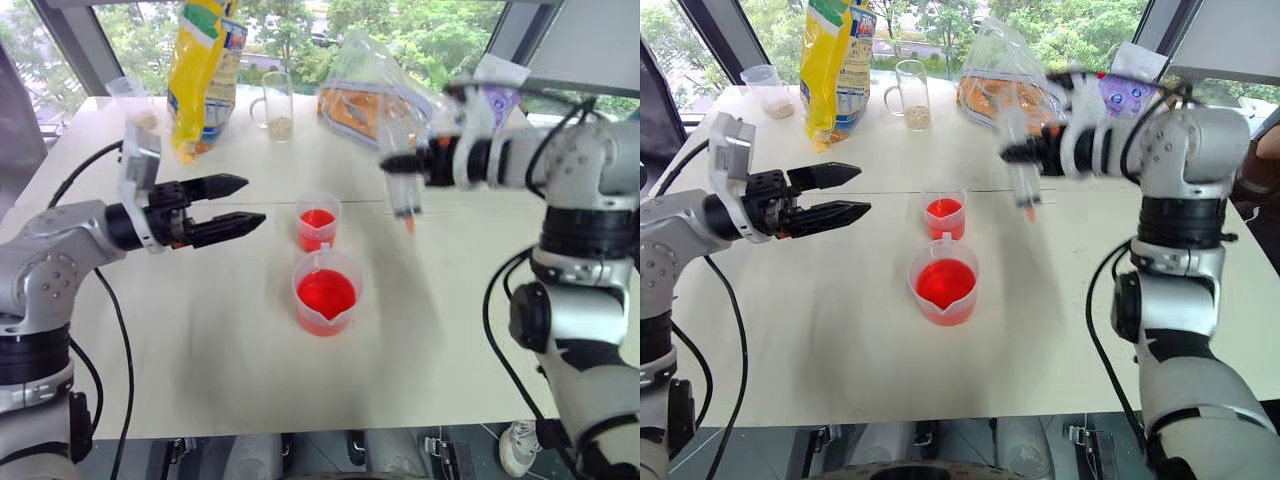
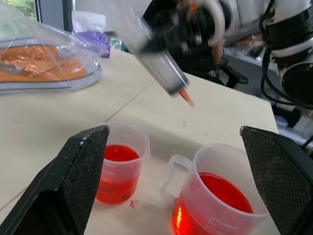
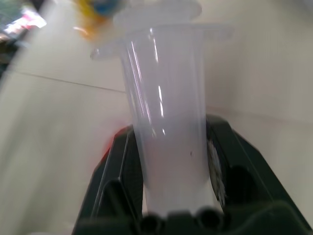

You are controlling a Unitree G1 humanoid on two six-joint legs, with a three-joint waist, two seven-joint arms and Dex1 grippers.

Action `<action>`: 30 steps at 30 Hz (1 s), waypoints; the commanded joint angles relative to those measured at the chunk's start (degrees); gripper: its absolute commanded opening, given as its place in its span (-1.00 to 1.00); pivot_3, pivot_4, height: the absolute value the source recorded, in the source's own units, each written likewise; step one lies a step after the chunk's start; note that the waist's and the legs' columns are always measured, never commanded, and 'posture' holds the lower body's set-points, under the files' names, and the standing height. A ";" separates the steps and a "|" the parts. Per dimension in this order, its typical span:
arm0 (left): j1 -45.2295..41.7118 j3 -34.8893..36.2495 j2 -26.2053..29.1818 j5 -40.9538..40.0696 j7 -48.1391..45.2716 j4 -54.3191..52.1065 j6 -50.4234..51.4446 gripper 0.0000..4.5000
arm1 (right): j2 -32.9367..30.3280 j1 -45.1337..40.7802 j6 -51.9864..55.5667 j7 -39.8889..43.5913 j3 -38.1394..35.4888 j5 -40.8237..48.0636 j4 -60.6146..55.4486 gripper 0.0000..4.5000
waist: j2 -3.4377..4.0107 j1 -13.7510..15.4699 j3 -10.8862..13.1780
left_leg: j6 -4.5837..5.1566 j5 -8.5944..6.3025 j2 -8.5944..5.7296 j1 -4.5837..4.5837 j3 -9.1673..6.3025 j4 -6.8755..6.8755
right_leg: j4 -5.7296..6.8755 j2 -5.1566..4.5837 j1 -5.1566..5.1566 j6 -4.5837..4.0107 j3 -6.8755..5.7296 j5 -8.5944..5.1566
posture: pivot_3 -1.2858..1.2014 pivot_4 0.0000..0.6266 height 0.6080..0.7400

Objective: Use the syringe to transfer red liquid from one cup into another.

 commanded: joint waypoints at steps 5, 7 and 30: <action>0.37 0.45 -0.60 -1.09 0.98 -2.69 -1.63 0.97 | -2.02 9.17 1.04 -5.54 1.13 1.32 -2.33 -0.37 | 0.03 -0.18 0.01 | 0.02 0.03 0.04 -0.22 0.05 0.00 | 0.07 0.18 -0.25 0.25 0.00 0.14 | 0.03 -0.52 1.00; 0.45 0.43 -0.80 -1.31 1.45 -3.17 -1.49 0.97 | -1.88 11.17 1.04 -6.83 1.31 1.95 -2.21 -0.37 | 0.03 -0.04 0.01 | 0.03 0.03 0.09 -0.23 0.05 0.03 | 0.07 0.34 -0.23 0.27 -0.01 0.15 | 0.03 -0.52 1.00; 7.70 3.40 4.53 -4.18 2.39 -9.45 0.00 1.00 | -22.64 14.83 -17.18 21.88 1.83 15.21 -25.54 0.98 | 0.02 0.20 0.04 | 0.15 -0.04 0.13 -0.24 -0.03 0.20 | 0.01 0.68 -0.11 0.64 -0.05 0.17 | 0.03 -0.52 1.00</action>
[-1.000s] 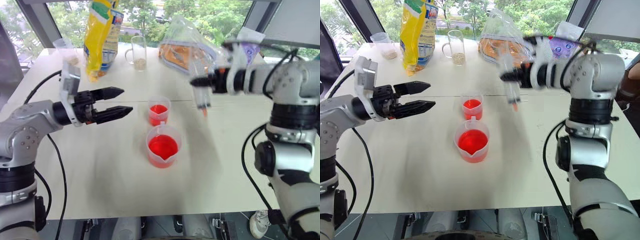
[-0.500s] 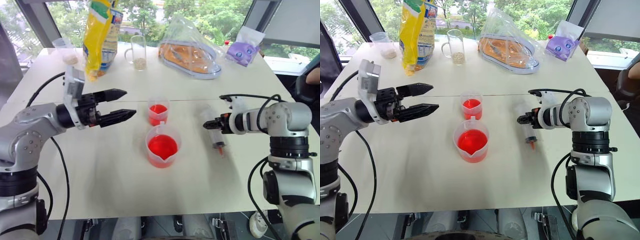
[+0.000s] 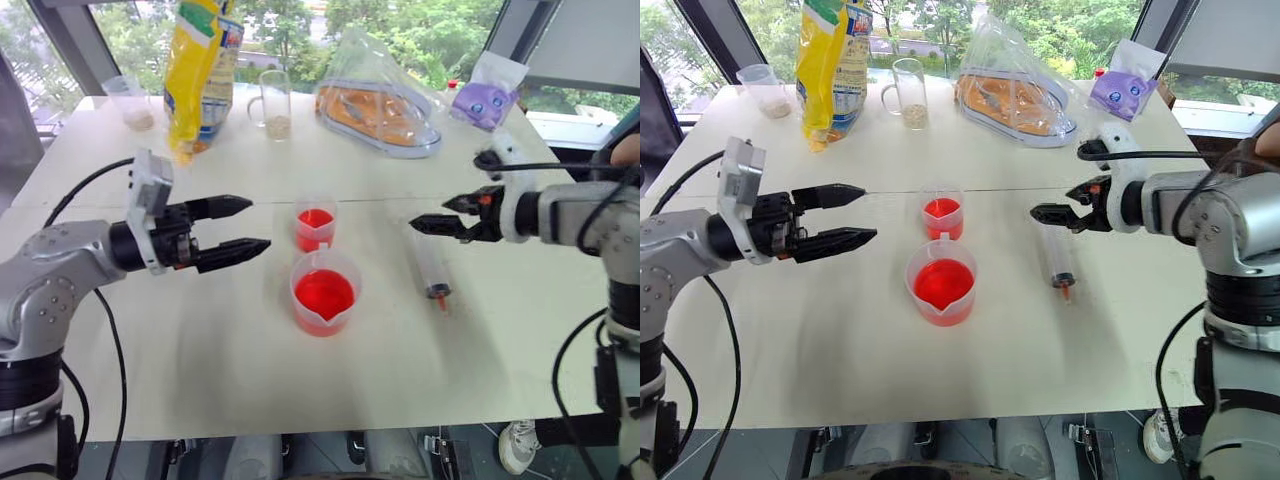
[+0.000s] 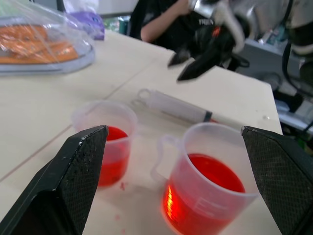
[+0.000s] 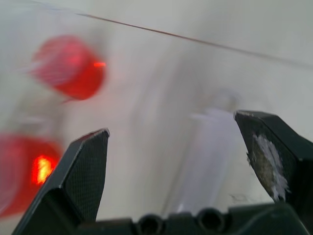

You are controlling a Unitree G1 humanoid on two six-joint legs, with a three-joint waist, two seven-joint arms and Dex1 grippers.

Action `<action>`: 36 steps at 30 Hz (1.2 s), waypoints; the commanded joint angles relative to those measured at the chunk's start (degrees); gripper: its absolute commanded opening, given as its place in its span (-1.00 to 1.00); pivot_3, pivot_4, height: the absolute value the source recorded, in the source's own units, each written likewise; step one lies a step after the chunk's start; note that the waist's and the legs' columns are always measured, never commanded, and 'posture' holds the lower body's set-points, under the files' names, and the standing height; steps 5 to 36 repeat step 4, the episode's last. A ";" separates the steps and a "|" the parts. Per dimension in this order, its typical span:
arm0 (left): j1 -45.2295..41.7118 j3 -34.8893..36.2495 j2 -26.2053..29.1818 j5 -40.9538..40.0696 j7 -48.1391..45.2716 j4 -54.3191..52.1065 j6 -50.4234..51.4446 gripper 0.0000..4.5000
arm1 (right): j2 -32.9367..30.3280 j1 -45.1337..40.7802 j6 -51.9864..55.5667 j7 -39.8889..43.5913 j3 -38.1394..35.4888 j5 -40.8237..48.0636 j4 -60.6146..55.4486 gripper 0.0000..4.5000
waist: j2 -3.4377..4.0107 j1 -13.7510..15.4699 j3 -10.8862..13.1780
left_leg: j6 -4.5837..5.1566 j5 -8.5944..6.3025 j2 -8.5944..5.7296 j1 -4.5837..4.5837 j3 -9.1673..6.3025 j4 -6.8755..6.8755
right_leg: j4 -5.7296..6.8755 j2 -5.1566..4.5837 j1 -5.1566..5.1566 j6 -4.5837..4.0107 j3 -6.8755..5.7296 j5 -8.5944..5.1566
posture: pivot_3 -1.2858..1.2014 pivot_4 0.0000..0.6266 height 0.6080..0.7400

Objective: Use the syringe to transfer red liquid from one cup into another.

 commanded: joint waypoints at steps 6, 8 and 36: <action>2.33 4.01 1.58 -3.10 1.31 -3.93 0.23 1.00 | -4.99 6.22 -8.19 13.26 -7.26 6.74 -6.70 0.98 | -0.03 0.30 0.01 | 0.00 0.00 0.00 0.00 -0.02 0.03 | -0.03 -0.02 0.06 -0.01 0.00 0.00 | 0.03 -0.52 1.00; 2.33 4.01 1.58 -3.10 1.31 -3.93 0.23 1.00 | -4.99 6.22 -8.19 13.26 -7.26 6.74 -6.70 0.98 | -0.03 0.30 0.01 | 0.00 0.00 0.00 0.00 -0.02 0.03 | -0.03 -0.02 0.06 -0.01 0.00 0.00 | 0.03 -0.52 1.00; 2.33 4.01 1.58 -3.10 1.31 -3.93 0.23 1.00 | -4.99 6.22 -8.19 13.26 -7.26 6.74 -6.70 0.98 | -0.03 0.30 0.01 | 0.00 0.00 0.00 0.00 -0.02 0.03 | -0.03 -0.02 0.06 -0.01 0.00 0.00 | 0.03 -0.52 1.00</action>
